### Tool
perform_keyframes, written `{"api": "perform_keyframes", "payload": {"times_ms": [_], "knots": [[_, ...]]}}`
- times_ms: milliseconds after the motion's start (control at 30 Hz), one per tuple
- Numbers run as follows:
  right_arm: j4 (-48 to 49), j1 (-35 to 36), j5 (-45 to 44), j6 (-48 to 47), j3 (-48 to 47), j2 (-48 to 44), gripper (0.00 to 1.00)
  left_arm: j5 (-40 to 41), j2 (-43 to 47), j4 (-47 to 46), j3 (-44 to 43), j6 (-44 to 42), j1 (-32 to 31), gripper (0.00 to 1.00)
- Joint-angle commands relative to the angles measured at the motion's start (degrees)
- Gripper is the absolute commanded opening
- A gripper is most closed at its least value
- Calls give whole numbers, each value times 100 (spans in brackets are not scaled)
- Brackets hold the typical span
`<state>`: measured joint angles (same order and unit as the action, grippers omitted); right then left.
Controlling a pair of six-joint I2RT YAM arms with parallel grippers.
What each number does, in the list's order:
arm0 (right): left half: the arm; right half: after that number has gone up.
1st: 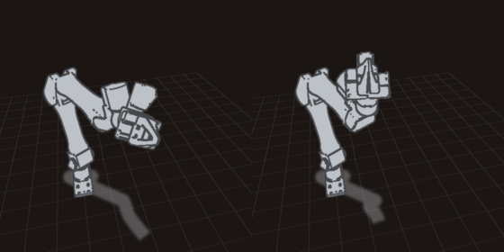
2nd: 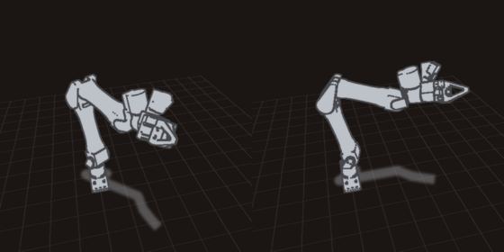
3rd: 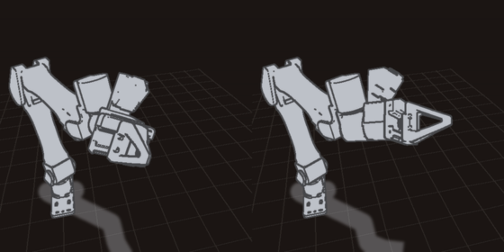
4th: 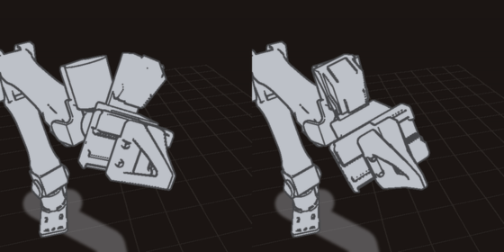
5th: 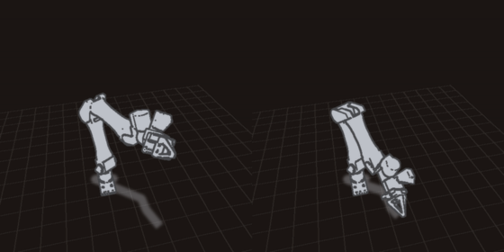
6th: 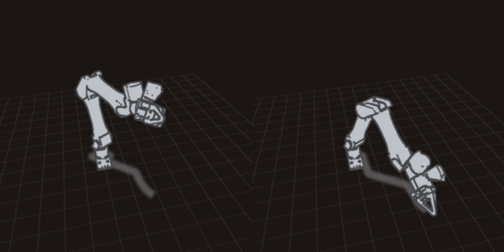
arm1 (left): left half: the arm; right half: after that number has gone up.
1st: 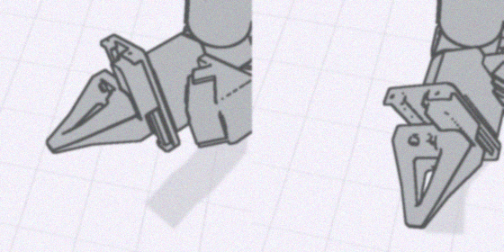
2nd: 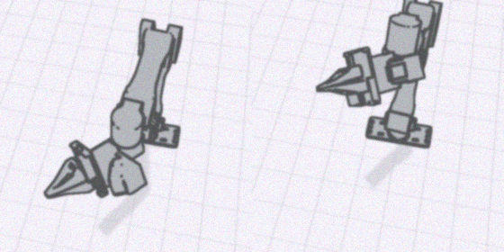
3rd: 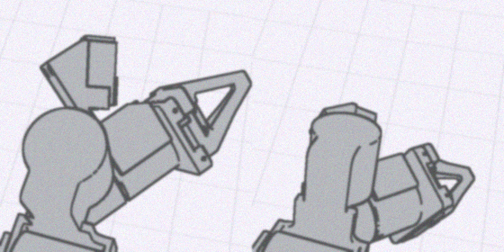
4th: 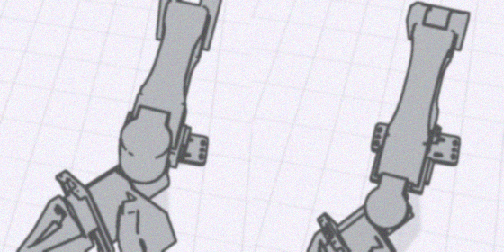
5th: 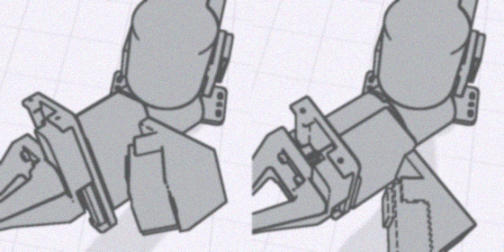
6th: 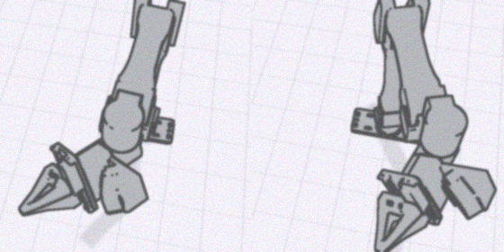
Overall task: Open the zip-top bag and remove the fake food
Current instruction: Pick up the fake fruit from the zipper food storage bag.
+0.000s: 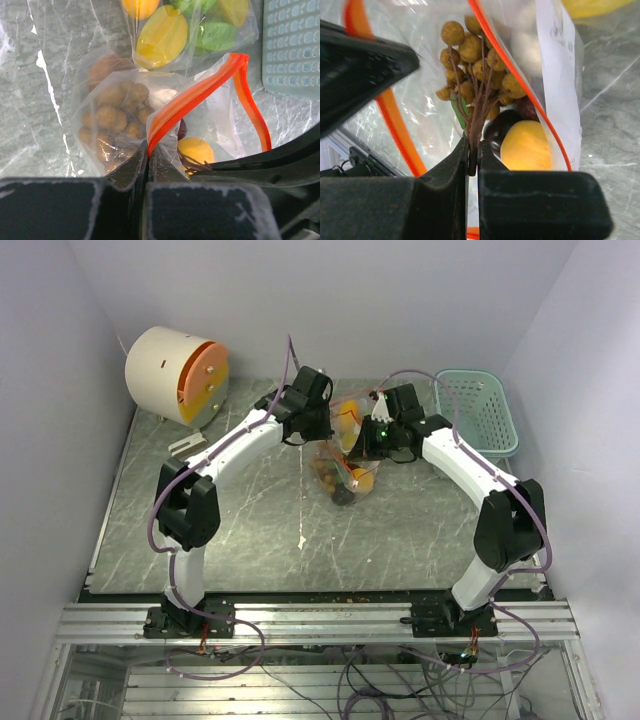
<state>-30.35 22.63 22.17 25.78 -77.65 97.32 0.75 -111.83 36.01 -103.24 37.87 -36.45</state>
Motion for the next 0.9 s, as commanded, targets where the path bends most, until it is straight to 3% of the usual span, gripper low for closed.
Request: {"api": "perform_keyframes", "payload": {"times_ms": [0,433,867], "knots": [[-281,4,-457,-301,-665,-238,0,-163,267,-274,121,-116,7,7],[-16,4,-1326,-543,-930,-846,0,-190,155,-263,3,-129,-19,7],[-73,-72,-1381,-735,-1617,-1072,0,-178,40,-208,18,-189,-20,7]]}}
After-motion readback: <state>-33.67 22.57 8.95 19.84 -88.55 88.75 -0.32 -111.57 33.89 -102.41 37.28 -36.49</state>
